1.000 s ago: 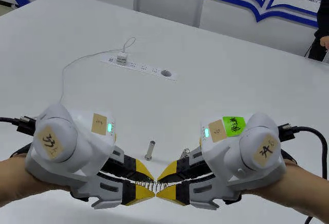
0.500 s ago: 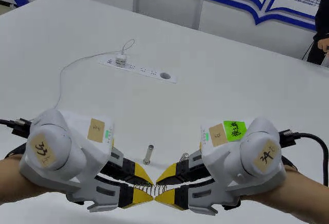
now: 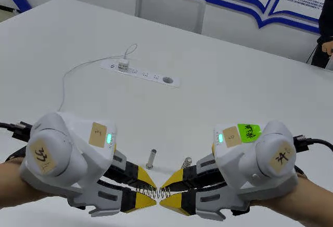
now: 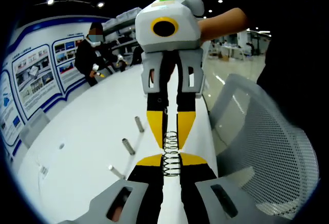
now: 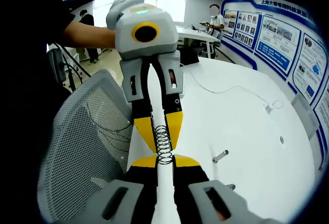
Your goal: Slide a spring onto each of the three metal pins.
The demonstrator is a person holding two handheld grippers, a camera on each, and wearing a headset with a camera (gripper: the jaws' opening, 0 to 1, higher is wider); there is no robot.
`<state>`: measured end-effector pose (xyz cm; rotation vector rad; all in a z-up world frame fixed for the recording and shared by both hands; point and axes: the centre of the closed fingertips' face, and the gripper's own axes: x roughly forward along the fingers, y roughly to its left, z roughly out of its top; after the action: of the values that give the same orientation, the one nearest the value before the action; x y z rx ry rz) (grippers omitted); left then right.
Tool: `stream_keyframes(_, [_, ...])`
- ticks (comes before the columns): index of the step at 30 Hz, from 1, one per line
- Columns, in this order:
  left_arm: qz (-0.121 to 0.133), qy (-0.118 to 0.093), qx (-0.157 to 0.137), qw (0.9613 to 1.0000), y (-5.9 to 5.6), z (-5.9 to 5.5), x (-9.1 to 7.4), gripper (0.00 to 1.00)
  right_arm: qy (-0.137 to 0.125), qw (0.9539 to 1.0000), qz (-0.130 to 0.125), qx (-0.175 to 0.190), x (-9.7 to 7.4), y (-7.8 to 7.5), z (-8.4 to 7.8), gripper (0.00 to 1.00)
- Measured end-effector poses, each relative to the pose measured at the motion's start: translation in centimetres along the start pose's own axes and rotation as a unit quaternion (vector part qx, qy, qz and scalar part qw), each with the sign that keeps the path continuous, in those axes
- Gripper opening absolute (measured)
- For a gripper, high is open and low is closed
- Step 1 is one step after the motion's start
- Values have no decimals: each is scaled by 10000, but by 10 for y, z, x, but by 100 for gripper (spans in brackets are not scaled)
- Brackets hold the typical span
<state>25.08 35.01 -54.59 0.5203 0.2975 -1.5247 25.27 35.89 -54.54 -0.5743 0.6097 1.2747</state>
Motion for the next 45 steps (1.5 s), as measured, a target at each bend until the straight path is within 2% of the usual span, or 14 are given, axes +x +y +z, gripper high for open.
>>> stream_keyframes(3, [24, 47, 60, 10000, 0, 0, 1, 10, -206, 9997, 1, 115, -4, 1, 7, 11])
stream_keyframes(7, [86, -38, -34, 10000, 2, 2, 0, 10, -459, 9986, -22, 258, -8, 0, 14, 11])
stream_keyframes(14, [148, -15, -13, 9999, 6, 7, -1, 10, -636, 9976, -14, 287, -11, -2, 22, 11])
stream_keyframes(18, [164, 20, 16, 9999, 6, 9, 2, 10, -843, 9960, -23, 292, -13, -2, 31, 11])
stream_keyframes(26, [291, -34, 3, 9996, 10, 14, 3, 10, -1002, 9944, -96, 329, -16, -4, 38, 11])
stream_keyframes(29, [263, -82, -219, 9994, 9, 15, 2, 11, -1019, 9941, -90, 362, -16, -4, 39, 10])
stream_keyframes(32, [292, -100, -231, 9993, 9, 14, 1, 11, -1012, 9942, -88, 362, -16, -3, 40, 10])
stream_keyframes(33, [281, -92, -315, 9991, 8, 13, 0, 11, -1003, 9943, -75, 363, -15, -3, 40, 10])
stream_keyframes(38, [433, -72, -330, 9985, 13, 9, -3, 12, -1003, 9941, -105, 398, -12, -7, 43, 10])
stream_keyframes(43, [657, 58, -458, 9968, 22, -7, -14, 12, -1045, 9935, -159, 424, -12, -16, 46, 10])
stream_keyframes(45, [765, 116, -560, 9954, 26, -14, -20, 13, -1050, 9930, -259, 481, -11, -25, 47, 10])
